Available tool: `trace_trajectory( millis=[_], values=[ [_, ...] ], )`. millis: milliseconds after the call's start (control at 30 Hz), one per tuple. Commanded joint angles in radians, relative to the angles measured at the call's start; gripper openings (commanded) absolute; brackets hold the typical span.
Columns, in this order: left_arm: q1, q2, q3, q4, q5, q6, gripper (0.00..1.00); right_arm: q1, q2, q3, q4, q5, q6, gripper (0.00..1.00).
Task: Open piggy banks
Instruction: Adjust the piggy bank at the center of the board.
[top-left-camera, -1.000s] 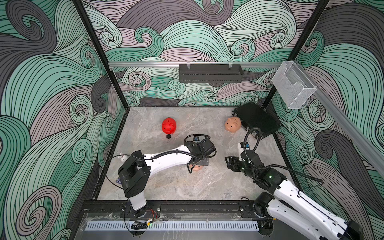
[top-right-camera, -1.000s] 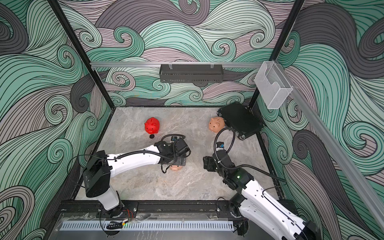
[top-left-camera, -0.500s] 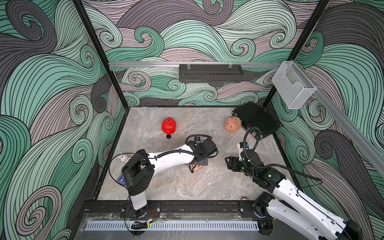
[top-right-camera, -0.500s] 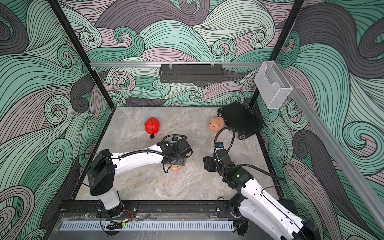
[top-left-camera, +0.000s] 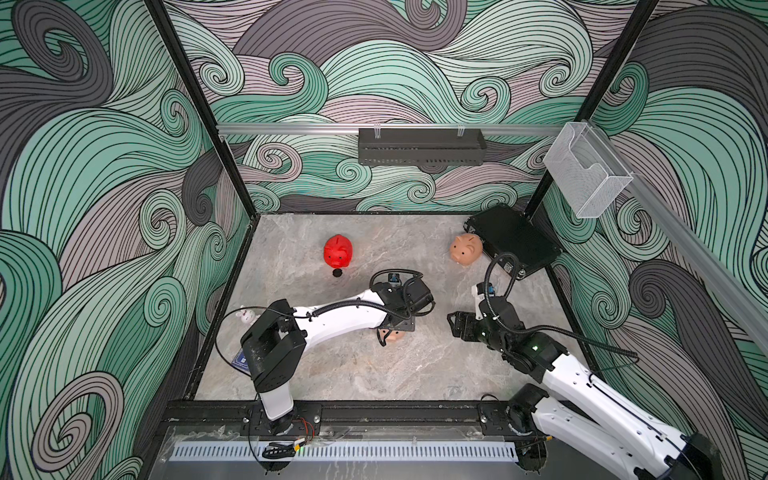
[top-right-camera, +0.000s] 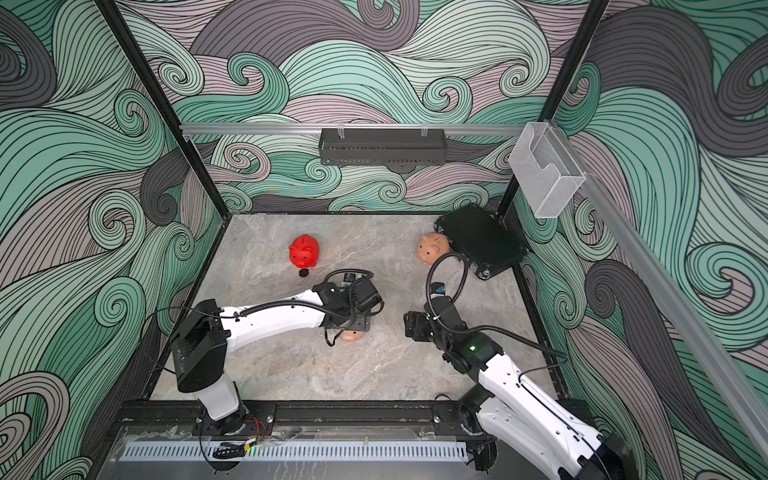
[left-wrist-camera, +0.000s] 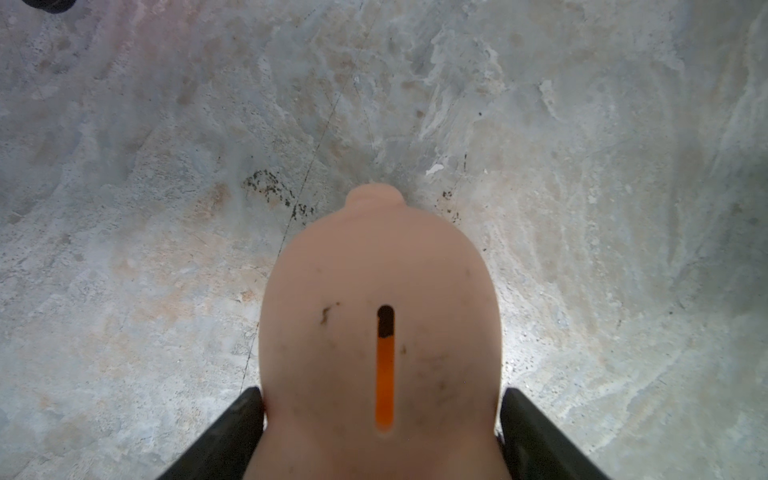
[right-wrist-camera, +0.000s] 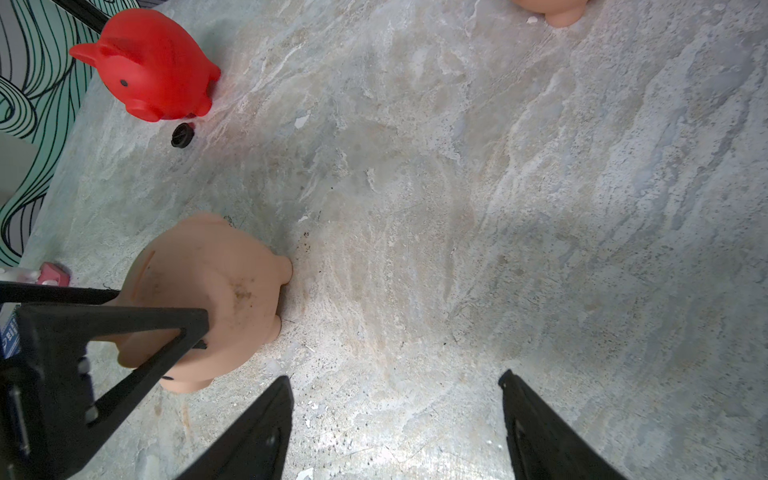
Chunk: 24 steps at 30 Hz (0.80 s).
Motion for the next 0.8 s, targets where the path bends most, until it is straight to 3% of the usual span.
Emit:
trace_trajectory(
  millis=[0,200,600,767],
  values=[
    [0.016,-0.061,-0.041,0.1,0.088,0.042,0.74,-0.003,0.061,0.017,0.031,-0.02,0.042,0.8],
    [0.073,-0.135,-0.134,0.211,0.207,0.083,0.74,-0.004,0.143,0.037,0.047,-0.073,0.062,0.81],
    [0.276,-0.269,-0.379,0.538,0.588,0.155,0.74,-0.003,0.162,-0.043,0.344,-0.387,0.019,0.76],
    [0.335,-0.273,-0.464,0.699,0.731,0.161,0.73,-0.004,0.219,-0.043,0.4,-0.385,0.028,0.76]
  ],
)
